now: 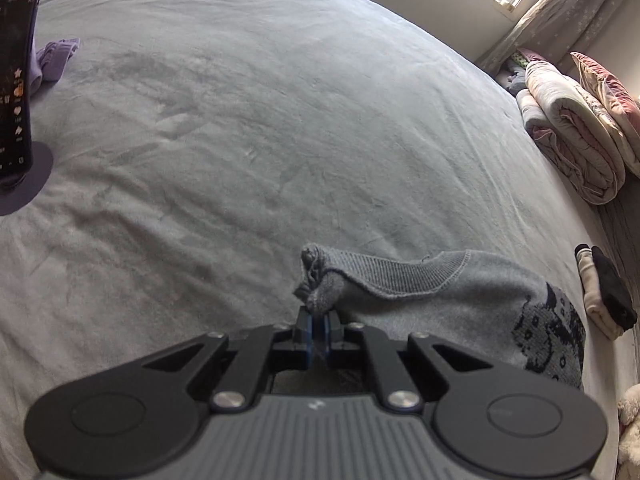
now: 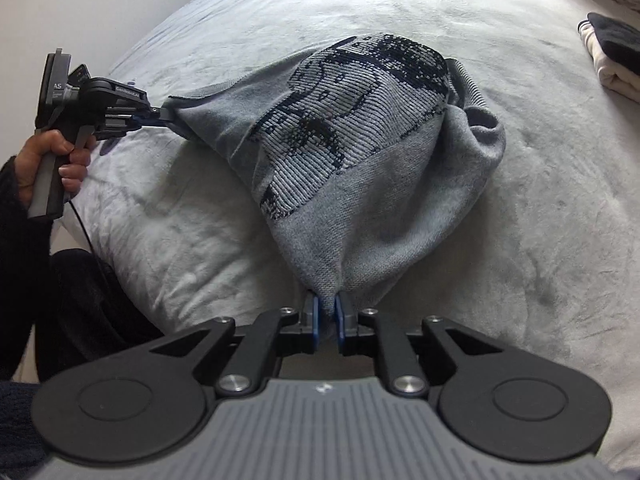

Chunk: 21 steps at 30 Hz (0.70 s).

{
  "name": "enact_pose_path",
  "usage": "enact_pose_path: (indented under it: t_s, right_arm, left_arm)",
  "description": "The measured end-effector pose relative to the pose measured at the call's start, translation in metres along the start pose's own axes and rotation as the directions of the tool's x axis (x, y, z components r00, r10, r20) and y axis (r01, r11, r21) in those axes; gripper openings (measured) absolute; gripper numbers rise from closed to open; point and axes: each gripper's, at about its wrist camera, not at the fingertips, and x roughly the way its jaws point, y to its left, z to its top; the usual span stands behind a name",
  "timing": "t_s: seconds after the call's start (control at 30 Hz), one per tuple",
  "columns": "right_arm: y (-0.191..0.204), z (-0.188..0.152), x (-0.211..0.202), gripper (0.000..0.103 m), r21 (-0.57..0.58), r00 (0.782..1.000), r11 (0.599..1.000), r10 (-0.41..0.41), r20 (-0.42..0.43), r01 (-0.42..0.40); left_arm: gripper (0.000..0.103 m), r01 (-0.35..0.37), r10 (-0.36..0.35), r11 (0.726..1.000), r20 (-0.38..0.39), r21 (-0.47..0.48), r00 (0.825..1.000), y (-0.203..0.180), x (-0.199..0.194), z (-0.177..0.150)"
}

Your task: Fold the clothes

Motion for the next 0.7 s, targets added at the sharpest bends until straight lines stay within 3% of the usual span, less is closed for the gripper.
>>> enact_pose_path:
  t_s: [0.03, 0.07, 0.1, 0.17, 0.4, 0.7]
  right_arm:
    - [0.001, 0.001, 0.000, 0.017, -0.013, 1.000, 1.000, -0.012, -0.002, 0.012]
    - [0.002, 0.003, 0.000, 0.024, -0.027, 1.000, 0.999, -0.023, -0.004, 0.023]
    - [0.002, 0.005, 0.000, 0.040, -0.036, 1.000, 0.999, -0.029, -0.004, 0.029]
    - [0.003, 0.010, -0.003, 0.052, -0.055, 0.999, 0.998, -0.034, 0.007, 0.035]
    - [-0.005, 0.037, -0.008, 0.056, -0.065, 0.996, 0.995, -0.077, 0.046, 0.080]
    - [-0.026, 0.102, 0.006, 0.064, -0.032, 0.986, 0.994, -0.101, 0.130, 0.106]
  left_arm:
    - [0.005, 0.000, 0.000, 1.000, -0.002, 0.000, 1.000, 0.000, 0.001, -0.001]
    - [0.006, -0.001, 0.001, 1.000, -0.004, 0.001, 1.000, 0.000, 0.002, -0.001]
    - [0.006, -0.001, 0.001, 1.000, -0.006, 0.002, 1.000, 0.001, 0.003, -0.001]
    - [0.007, 0.006, -0.006, 1.000, -0.009, -0.002, 1.000, 0.001, 0.005, -0.001]
    - [0.008, 0.068, -0.066, 0.996, 0.040, -0.055, 0.997, 0.008, 0.016, -0.011]
    - [0.008, 0.112, -0.106, 0.992, 0.089, -0.064, 0.990, 0.014, 0.017, -0.022]
